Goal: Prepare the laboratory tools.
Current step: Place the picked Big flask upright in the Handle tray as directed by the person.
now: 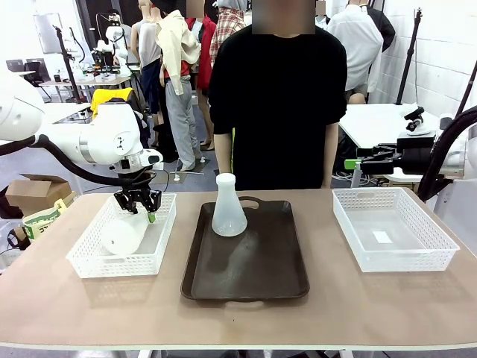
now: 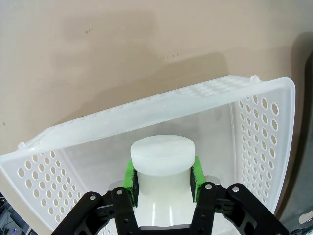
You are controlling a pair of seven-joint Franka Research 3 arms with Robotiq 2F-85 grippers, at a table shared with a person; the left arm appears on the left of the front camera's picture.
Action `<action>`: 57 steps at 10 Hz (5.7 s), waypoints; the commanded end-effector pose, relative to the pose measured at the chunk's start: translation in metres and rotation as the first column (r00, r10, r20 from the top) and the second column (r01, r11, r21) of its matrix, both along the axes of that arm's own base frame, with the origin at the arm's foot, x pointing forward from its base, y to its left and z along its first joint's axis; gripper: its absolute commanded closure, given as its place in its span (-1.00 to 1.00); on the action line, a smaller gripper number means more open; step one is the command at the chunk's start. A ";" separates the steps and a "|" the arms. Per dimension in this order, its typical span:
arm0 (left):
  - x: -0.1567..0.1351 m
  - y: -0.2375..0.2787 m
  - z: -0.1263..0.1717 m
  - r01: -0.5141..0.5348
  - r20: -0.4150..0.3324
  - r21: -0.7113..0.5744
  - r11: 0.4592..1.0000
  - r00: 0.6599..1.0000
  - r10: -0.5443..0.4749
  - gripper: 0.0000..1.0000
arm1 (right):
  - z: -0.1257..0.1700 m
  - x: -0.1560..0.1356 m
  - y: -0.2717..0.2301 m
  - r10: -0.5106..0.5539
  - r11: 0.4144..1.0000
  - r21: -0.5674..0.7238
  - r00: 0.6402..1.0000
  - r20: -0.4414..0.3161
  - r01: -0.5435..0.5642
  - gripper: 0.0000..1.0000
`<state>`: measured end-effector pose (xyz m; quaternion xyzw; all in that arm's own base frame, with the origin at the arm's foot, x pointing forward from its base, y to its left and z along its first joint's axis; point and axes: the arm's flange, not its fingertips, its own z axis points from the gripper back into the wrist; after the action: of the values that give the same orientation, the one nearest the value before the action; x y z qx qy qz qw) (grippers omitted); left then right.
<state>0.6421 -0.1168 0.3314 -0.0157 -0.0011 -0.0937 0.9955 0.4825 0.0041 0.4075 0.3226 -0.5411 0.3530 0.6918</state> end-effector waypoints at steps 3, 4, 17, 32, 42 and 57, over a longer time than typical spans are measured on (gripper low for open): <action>0.000 0.000 0.000 0.005 0.003 0.008 1.000 1.000 -0.005 1.00 | 0.000 -0.002 0.001 -0.012 1.000 -0.004 1.000 -0.018 0.012 -1.00; 0.000 0.000 0.000 0.005 0.003 0.008 1.000 1.000 -0.005 1.00 | 0.000 -0.002 0.001 -0.012 1.000 -0.004 1.000 -0.018 0.012 -1.00; -0.066 0.008 0.121 0.129 0.082 -0.060 0.990 0.989 -0.123 1.00 | 0.000 -0.002 0.001 -0.012 1.000 -0.004 1.000 -0.018 0.012 -1.00; -0.082 0.024 0.158 0.175 0.179 -0.142 0.974 0.973 -0.148 1.00 | 0.000 -0.002 0.001 -0.012 1.000 -0.004 1.000 -0.018 0.012 -1.00; -0.149 -0.007 0.248 0.950 0.761 -0.168 0.264 0.295 -0.578 1.00 | 0.000 -0.002 0.001 -0.012 1.000 -0.004 1.000 -0.018 0.012 -1.00; -0.153 -0.049 0.177 0.942 0.986 -0.117 -0.315 0.072 -0.153 1.00 | 0.000 -0.002 0.001 -0.012 1.000 -0.004 1.000 -0.018 0.012 -1.00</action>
<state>0.4957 -0.1502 0.5235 -0.5251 -0.3663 -0.6346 0.4328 0.4825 0.0042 0.4078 0.3225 -0.5410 0.3531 0.6919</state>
